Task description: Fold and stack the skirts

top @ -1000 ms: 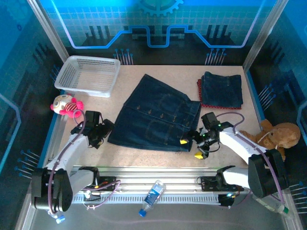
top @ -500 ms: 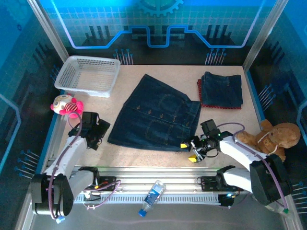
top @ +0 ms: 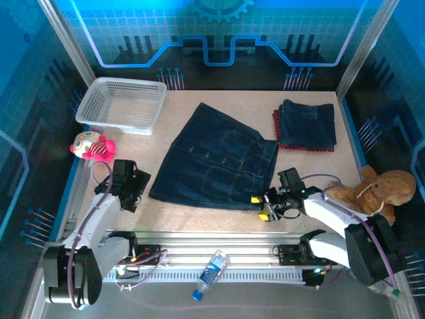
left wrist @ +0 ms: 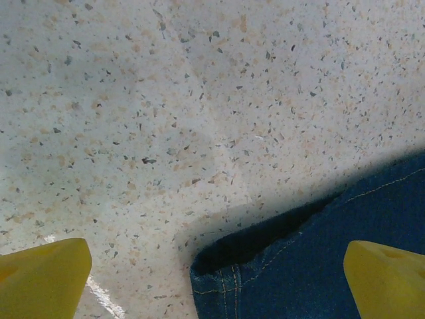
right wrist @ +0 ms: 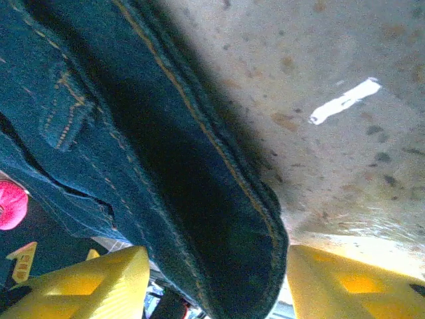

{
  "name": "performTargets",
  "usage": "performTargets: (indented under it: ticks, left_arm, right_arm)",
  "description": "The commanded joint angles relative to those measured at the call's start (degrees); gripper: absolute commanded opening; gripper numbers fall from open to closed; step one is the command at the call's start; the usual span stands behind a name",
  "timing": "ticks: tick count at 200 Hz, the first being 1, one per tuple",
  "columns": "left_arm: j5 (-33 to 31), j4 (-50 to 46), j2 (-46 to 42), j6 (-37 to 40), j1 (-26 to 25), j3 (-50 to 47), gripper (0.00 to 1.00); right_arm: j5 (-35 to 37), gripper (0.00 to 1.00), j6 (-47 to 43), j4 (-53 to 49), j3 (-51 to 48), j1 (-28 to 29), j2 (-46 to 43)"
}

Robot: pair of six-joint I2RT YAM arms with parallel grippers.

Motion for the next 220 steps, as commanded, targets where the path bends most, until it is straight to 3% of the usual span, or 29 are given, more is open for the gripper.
performTargets:
  ticks: [1, 36, 61, 82, 167, 185, 211, 220]
  left_arm:
    - [0.3, 0.1, -0.4, -0.1, 0.8, -0.8, 0.99]
    - [8.1, 4.8, 0.7, 4.3, 0.8, -1.9, 0.99]
    - [12.4, 5.7, 3.0, 7.2, 0.8, -2.2, 0.98]
    - [16.4, 8.7, 4.4, 6.9, 0.7, -3.8, 0.91]
    - [16.0, 16.9, 11.7, 7.5, 0.7, -5.7, 0.56]
    - [17.3, 20.9, 14.4, 7.9, 0.7, -5.9, 0.47]
    - [21.5, 26.8, 18.2, 8.8, 0.5, -5.2, 0.43]
    - [22.9, 27.3, 19.6, 9.7, 0.1, -3.8, 0.37]
  right_arm:
    - [1.3, 0.54, 1.1, 0.9, -0.7, 0.8, -0.7]
    - [2.1, 0.37, 1.2, 0.1, -1.2, 0.8, -1.9]
    - [2.8, 0.19, 1.8, -0.4, -1.7, 0.9, -3.3]
    - [3.5, 0.0, 2.1, -0.6, -2.0, 0.9, -4.2]
    - [4.3, 0.0, 2.6, -0.7, -2.5, 0.9, -5.8]
    - [4.4, 0.0, 2.7, -0.4, -2.6, 0.9, -5.9]
    - [4.4, 0.0, 2.9, -0.3, -2.9, 0.9, -6.1]
    - [4.4, 0.0, 3.0, -0.3, -3.0, 0.8, -6.2]
